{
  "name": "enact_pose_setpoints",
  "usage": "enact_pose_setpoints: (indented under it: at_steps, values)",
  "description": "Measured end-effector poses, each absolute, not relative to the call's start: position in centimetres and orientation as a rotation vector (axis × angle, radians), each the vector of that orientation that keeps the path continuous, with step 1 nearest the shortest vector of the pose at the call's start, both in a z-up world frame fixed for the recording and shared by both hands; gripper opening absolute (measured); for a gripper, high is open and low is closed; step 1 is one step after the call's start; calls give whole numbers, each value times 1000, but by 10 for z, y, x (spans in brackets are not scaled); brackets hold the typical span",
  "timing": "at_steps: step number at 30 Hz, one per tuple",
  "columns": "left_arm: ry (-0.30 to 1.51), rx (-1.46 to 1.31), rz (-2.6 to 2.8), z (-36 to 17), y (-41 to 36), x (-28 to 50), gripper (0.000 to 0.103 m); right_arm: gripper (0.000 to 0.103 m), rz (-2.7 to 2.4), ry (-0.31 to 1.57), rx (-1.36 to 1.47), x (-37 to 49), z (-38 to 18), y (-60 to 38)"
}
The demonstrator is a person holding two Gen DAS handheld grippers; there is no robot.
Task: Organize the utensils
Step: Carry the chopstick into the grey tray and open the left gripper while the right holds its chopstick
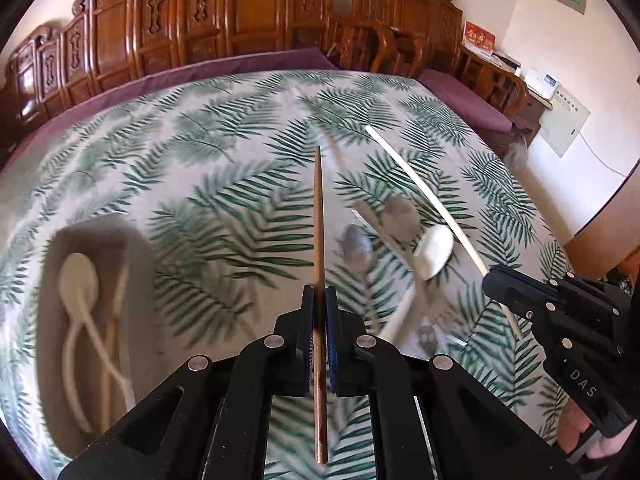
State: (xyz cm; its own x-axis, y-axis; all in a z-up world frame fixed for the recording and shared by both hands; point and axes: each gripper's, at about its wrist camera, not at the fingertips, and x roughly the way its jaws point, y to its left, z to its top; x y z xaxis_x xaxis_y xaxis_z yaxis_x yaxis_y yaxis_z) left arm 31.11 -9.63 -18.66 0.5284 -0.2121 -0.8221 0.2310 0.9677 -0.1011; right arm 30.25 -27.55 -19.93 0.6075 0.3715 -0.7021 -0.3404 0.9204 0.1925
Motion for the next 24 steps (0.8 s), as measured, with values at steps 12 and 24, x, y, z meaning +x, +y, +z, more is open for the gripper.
enact_pose_setpoints:
  at_steps: [12,24]
  values:
    - [935,64,-235,-162,-42,290,5,6,490,806,-32,284,-191,-233]
    - [914,85,-188,-158,2,276,5,6,537,796,-75,271,-185,-209]
